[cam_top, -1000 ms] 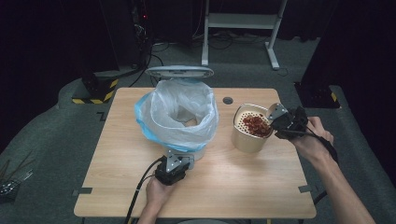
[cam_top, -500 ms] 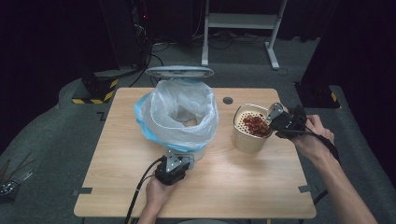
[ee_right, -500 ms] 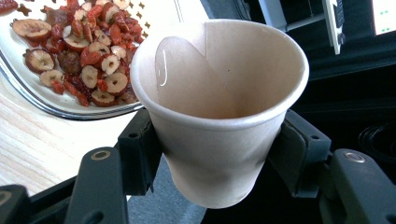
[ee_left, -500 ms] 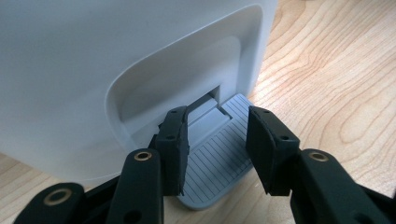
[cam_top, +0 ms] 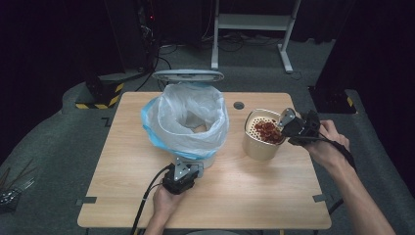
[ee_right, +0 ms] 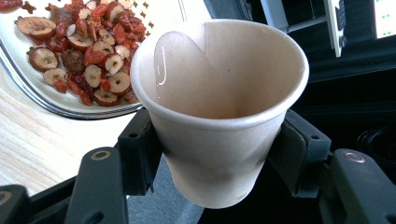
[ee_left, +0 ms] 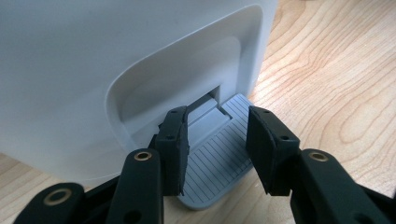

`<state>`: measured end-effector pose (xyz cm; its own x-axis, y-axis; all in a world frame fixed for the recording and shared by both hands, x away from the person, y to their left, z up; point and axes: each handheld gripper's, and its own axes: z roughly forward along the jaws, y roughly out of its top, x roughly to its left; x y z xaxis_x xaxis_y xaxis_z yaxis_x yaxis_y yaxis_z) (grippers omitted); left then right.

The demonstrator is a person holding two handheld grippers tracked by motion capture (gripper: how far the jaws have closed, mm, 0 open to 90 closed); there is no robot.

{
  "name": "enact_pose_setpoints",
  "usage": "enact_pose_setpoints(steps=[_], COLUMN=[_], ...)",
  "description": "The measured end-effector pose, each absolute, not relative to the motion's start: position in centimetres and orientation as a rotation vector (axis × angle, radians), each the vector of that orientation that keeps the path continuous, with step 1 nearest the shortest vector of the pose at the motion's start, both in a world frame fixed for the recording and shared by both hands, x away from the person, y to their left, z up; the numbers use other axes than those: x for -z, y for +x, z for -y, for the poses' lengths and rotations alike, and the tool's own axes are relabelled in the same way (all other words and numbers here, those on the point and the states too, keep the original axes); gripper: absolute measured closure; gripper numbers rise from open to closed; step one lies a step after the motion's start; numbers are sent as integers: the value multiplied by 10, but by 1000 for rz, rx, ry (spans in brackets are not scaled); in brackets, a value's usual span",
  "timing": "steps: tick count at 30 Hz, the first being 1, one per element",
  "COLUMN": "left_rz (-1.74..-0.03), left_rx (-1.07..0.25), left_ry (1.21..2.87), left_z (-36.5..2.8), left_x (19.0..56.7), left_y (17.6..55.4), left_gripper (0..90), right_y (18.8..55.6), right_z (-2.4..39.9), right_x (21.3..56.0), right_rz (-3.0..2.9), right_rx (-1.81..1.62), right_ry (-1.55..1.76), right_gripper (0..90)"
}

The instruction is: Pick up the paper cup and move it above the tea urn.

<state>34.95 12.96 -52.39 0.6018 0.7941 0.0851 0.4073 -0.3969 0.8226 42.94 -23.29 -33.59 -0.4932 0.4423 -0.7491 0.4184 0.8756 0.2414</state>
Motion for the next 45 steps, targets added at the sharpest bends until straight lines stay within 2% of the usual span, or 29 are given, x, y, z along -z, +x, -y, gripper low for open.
enact_pose_setpoints(steps=[45], left_rz=[-949], left_rx=[-609], left_ry=[2024], left_z=[-130], left_x=[524], left_y=[350], left_gripper=[589], right_y=[433], right_z=[221], right_x=[342], right_rz=[-2131], right_rx=[133], right_ry=[514], right_gripper=[400])
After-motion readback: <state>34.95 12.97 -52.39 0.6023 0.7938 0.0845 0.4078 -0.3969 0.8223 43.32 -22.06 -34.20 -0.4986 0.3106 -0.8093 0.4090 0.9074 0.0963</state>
